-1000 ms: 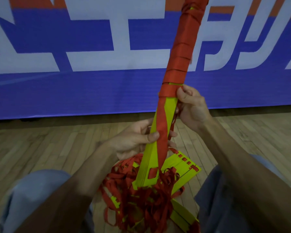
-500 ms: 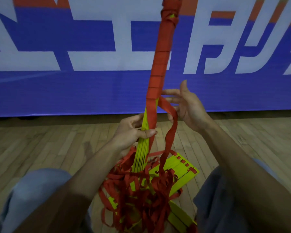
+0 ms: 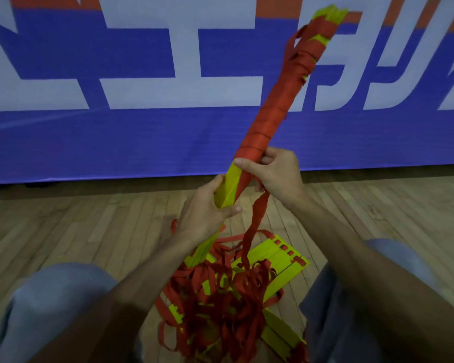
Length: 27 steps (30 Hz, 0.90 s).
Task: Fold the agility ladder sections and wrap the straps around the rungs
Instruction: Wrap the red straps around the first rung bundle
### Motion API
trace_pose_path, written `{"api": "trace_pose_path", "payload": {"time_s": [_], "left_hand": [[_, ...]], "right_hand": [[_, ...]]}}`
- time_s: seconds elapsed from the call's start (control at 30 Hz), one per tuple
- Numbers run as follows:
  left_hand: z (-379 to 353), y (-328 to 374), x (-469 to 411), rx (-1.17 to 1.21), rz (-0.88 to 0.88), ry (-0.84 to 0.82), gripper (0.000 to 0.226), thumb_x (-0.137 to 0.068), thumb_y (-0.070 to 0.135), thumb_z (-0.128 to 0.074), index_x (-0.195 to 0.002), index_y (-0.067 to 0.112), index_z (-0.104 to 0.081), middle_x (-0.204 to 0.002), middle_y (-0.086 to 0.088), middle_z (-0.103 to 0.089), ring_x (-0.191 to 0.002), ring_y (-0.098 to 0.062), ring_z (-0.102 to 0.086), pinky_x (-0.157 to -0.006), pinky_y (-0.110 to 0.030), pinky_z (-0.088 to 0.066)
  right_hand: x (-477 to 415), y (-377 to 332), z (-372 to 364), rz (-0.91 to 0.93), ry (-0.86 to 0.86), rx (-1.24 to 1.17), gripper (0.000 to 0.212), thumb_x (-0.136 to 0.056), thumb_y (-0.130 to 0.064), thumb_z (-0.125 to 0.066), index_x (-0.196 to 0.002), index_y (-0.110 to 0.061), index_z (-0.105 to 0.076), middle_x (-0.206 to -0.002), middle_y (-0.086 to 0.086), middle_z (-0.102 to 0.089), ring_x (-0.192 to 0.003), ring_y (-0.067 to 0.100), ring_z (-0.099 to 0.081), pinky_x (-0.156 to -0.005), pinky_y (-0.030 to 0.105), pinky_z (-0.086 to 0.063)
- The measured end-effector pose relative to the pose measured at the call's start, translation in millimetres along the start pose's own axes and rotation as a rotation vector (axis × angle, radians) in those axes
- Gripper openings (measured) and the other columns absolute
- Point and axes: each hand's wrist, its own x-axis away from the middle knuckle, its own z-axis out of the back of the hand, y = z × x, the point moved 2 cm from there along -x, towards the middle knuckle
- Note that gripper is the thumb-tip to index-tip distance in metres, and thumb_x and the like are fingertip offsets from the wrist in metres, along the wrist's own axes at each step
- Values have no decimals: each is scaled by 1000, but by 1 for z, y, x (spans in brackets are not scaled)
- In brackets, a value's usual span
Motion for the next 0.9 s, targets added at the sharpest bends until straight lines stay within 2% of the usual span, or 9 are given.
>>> {"api": "trace_pose_path", "payload": {"time_s": [0.13,0.23,0.33,0.43,0.53,0.6,0.7,0.8,0.9], "left_hand": [[10,14,1,332,-3,-142,33,-88,22,-69,-113,41,-60,-102,13,-70,-94,-8,-69,-76,-22,-55],[16,14,0,494,78,-180,23,-93,23,-62,-111,38,-65,-102,11,-74,-97,-6,-69,-74,-24,-54],[18,12,-1,565,103,-252,34,-90,23,-64,-123,31,-61,-110,3,-73,-106,-16,-68,-87,-35,-55],[14,13,0,754,95,-378,48,-87,16,-67,-132,22,-52,-112,-1,-71,-105,-18,-67,-85,-31,-55],[6,13,4,937,113,-481,57,-79,18,-75,-130,12,-52,-112,-5,-65,-100,-19,-67,-80,-32,-56],[1,14,9,981,120,-641,71,-70,25,-85,-131,7,-52,-122,-14,-62,-108,-29,-64,-89,-39,-55],[-8,17,17,1005,23,-876,69,-76,19,-79,-136,7,-49,-129,-19,-60,-115,-39,-60,-97,-47,-49],[-14,21,17,1058,14,-841,59,-69,13,-83,-124,10,-62,-115,-15,-68,-104,-34,-68,-90,-46,-53],[-11,20,14,984,60,-741,53,-60,8,-85,-110,6,-67,-104,-15,-72,-93,-30,-71,-77,-38,-57]], "right_hand": [[-4,-5,8,-14,-46,-137,23,-83,-21,-76,-92,0,-69,-71,19,-70,-43,17,-55,-43,27,-45],[-8,-6,16,-10,-118,-238,9,-87,-14,-70,-91,-6,-68,-64,4,-69,-38,13,-50,-41,23,-41],[-12,-4,24,2,-212,-303,22,-86,-19,-68,-96,0,-66,-65,5,-68,-38,10,-47,-41,20,-38],[-10,-7,27,34,-332,-406,35,-84,-23,-63,-106,3,-64,-89,25,-70,-41,6,-51,-43,21,-38],[-8,-9,26,85,-478,-596,46,-78,-34,-75,-107,0,-62,-98,17,-74,-49,6,-58,-40,16,-39],[-7,-9,24,86,-553,-691,57,-71,-41,-79,-107,0,-63,-100,18,-74,-50,8,-59,-40,15,-40],[-6,-10,25,76,-633,-752,49,-69,-41,-81,-102,-7,-70,-103,17,-73,-49,5,-60,-43,18,-39],[-5,-10,28,76,-680,-745,47,-71,-41,-81,-106,-12,-71,-106,15,-73,-51,4,-60,-46,19,-40],[-10,-6,31,20,-637,-615,74,-67,-45,-83,-121,-2,-58,-103,22,-69,-58,13,-60,-48,20,-46]]}}
